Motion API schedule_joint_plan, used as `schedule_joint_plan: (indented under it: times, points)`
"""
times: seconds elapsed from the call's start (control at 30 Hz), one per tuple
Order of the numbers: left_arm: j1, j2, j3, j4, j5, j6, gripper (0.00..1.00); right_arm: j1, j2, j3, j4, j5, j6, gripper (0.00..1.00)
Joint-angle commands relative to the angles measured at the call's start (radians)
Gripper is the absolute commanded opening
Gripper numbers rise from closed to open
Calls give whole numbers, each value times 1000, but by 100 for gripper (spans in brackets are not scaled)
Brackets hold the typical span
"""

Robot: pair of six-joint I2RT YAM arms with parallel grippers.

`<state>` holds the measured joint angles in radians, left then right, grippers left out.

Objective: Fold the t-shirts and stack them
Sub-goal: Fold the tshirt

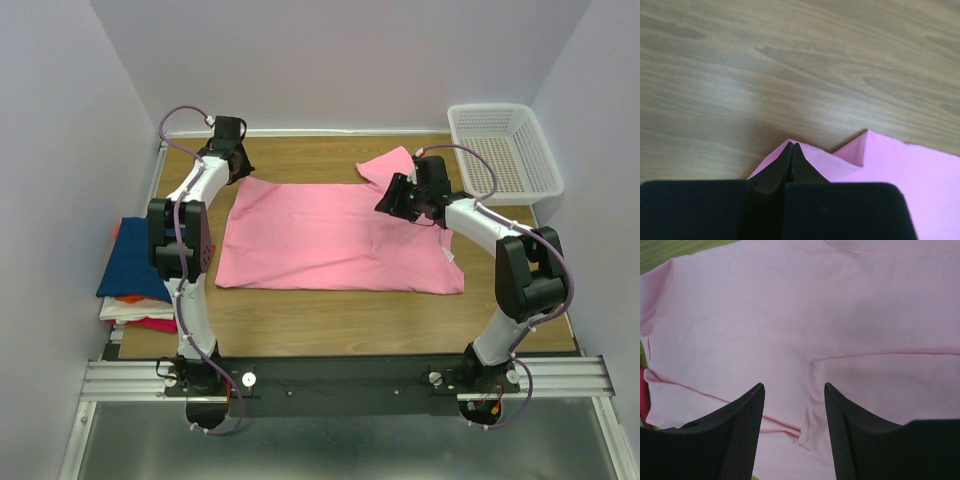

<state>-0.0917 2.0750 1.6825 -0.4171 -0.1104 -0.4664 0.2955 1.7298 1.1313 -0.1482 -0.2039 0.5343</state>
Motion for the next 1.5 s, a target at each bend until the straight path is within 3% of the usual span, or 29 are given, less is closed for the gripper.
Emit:
schedule_joint_plan:
  times: [0.0,0.37,0.5,0.53,0.63,0.67,0.73,0.87,1.1,1.27,1.47]
  points:
    - [20,46,46,14,-26,15,0,7,-3,-16,30,-20,-3,58]
    - [44,112,95,0,-37,-15,1,7,-1,-25,50,-14,-13,59]
    - [56,116,109,-8,-54,-25,33,5,-1,-28,55,-2,-19,59]
    - [58,111,118,-14,-64,-26,51,7,-1,-27,55,3,-20,59]
    - [64,96,128,-15,-69,-29,63,7,-6,-25,56,15,-23,59]
    - [64,91,135,-18,-68,-31,77,7,-7,-24,55,18,-25,59]
    - [64,57,140,-22,-61,-38,83,7,-7,-16,55,23,-28,59]
    - [60,10,120,-19,-32,-63,83,7,5,15,53,57,-33,59]
    - [18,-153,-18,-5,18,-63,89,4,126,227,52,217,-97,60]
    - [-40,-275,-139,4,63,-35,91,-25,336,562,20,391,-243,60]
    - [-102,-424,-270,43,90,-21,92,-159,634,953,-71,290,-218,58]
